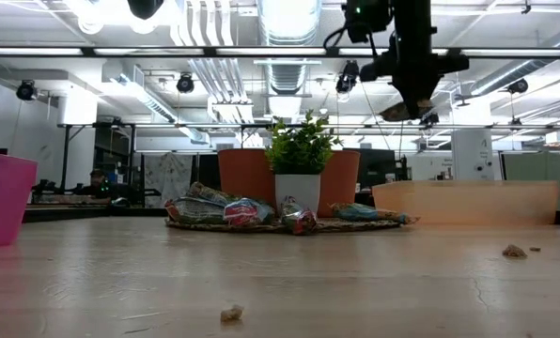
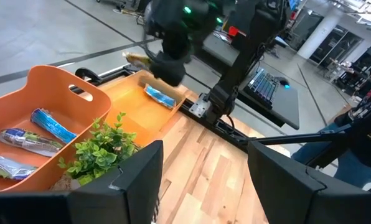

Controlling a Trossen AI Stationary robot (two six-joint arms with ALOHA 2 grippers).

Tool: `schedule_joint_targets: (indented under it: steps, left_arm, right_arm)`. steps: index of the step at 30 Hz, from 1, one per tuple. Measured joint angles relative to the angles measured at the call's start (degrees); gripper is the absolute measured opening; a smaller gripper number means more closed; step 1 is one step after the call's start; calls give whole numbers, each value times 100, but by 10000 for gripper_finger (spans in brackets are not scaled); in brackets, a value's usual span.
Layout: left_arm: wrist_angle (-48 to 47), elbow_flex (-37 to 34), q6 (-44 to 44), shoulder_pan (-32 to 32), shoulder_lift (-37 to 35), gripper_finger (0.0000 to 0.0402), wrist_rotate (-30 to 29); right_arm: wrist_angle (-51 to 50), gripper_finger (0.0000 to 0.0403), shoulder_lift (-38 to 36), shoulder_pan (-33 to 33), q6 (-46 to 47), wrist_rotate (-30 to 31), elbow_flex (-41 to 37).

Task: Pick and place Granola Bars by type
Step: Put the orange granola bar into the orange bin

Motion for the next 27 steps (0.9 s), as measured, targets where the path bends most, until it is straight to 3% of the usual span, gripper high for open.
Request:
schedule_joint_targets:
  steps: [13, 27]
  left_arm:
    - [0, -11, -1, 0, 0, 216, 0]
    - [-2, -11, 28, -1, 0, 216, 0]
  right_arm:
    - [28, 21, -20, -1498, -827, -9, -302]
    - [1260, 15, -63, -1651, -820, -377, -2520]
